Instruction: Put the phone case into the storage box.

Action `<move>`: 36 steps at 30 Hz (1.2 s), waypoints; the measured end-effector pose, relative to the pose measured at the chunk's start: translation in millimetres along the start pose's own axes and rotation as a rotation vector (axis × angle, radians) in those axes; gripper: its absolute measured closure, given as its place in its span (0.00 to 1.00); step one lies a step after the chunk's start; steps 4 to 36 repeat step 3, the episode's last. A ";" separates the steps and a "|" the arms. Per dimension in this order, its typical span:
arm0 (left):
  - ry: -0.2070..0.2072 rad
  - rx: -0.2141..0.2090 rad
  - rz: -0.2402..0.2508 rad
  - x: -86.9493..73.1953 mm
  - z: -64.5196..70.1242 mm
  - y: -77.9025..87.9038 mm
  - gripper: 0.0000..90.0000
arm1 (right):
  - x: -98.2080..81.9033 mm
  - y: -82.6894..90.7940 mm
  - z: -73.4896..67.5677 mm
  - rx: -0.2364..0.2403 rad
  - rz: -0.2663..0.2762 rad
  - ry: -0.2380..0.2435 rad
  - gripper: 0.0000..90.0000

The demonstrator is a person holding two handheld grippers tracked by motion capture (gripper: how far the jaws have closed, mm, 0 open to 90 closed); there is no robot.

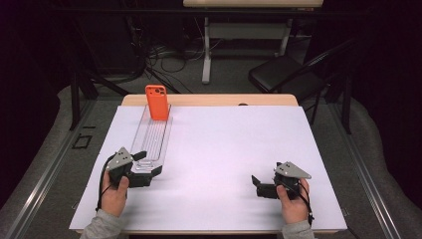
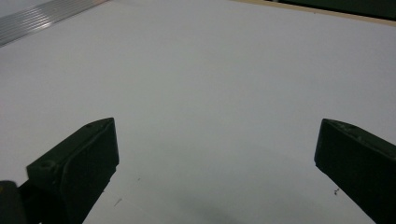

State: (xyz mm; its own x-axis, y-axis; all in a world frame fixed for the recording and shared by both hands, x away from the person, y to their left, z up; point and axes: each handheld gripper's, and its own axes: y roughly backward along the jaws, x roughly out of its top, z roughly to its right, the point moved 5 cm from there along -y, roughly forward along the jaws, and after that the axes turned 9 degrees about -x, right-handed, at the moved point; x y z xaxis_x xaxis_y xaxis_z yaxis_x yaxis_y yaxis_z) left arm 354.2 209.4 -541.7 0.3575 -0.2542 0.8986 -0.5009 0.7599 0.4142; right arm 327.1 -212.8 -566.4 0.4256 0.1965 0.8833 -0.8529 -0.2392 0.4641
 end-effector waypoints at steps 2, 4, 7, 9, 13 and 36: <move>0.002 0.001 0.003 0.1 -0.3 0.2 0.17 | -0.4 -0.2 -0.1 0.000 -0.003 -0.002 0.00; 0.005 0.000 0.004 0.1 -0.5 0.1 0.17 | -0.6 -0.3 -0.1 0.000 -0.005 -0.003 0.00; 0.005 0.000 0.004 0.1 -0.5 0.1 0.17 | -0.6 -0.3 -0.1 0.000 -0.005 -0.003 0.00; 0.005 0.000 0.004 0.1 -0.5 0.1 0.17 | -0.6 -0.3 -0.1 0.000 -0.005 -0.003 0.00; 0.005 0.000 0.004 0.1 -0.5 0.1 0.17 | -0.6 -0.3 -0.1 0.000 -0.005 -0.003 0.00; 0.005 0.000 0.004 0.1 -0.5 0.1 0.17 | -0.6 -0.3 -0.1 0.000 -0.005 -0.003 0.00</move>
